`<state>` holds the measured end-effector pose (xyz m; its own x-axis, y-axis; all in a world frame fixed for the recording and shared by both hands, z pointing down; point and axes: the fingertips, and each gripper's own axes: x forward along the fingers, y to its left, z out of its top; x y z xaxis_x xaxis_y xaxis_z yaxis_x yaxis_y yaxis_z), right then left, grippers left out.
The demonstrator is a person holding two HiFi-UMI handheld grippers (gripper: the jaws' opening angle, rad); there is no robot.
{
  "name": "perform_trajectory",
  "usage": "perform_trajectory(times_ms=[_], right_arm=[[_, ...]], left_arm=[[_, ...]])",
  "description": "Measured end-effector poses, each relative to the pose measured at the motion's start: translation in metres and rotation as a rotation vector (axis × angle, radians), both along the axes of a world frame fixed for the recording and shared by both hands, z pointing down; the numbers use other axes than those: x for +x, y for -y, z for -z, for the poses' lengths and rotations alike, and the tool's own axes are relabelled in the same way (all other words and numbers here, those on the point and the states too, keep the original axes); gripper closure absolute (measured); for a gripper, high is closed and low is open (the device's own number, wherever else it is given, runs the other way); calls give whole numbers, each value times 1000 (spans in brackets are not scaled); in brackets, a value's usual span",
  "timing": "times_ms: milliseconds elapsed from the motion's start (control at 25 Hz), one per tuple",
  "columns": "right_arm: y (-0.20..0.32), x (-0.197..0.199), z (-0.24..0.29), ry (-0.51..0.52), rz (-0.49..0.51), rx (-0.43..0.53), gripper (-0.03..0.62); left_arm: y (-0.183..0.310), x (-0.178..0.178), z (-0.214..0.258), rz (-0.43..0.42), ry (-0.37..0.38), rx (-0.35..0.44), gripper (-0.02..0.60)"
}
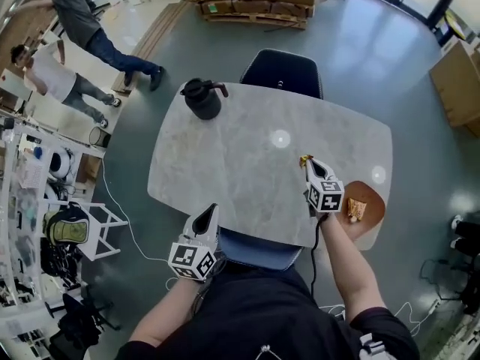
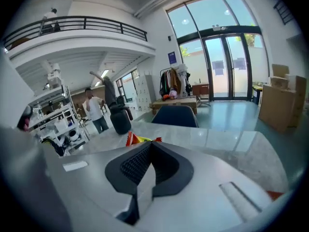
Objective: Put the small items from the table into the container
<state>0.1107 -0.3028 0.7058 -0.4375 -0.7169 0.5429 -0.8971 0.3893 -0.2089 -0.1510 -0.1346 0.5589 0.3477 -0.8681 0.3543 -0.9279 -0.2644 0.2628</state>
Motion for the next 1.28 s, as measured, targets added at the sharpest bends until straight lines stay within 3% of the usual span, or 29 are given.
perform_trajectory(times_ms=[360, 560, 880, 1280], right_arm=[[-91, 74, 190, 89, -137, 274, 568], [-142, 106, 252, 85, -211, 368, 568], [-189, 158, 255, 85, -348, 377, 568], [-250, 239, 198, 61, -517, 205, 568]], left_arm=[[31, 74, 33, -206, -70, 122, 578], [37, 118, 45, -307, -107, 147, 578], [36, 194, 37, -472, -110, 130, 578], [-2, 279, 28, -636, -94, 66, 578]])
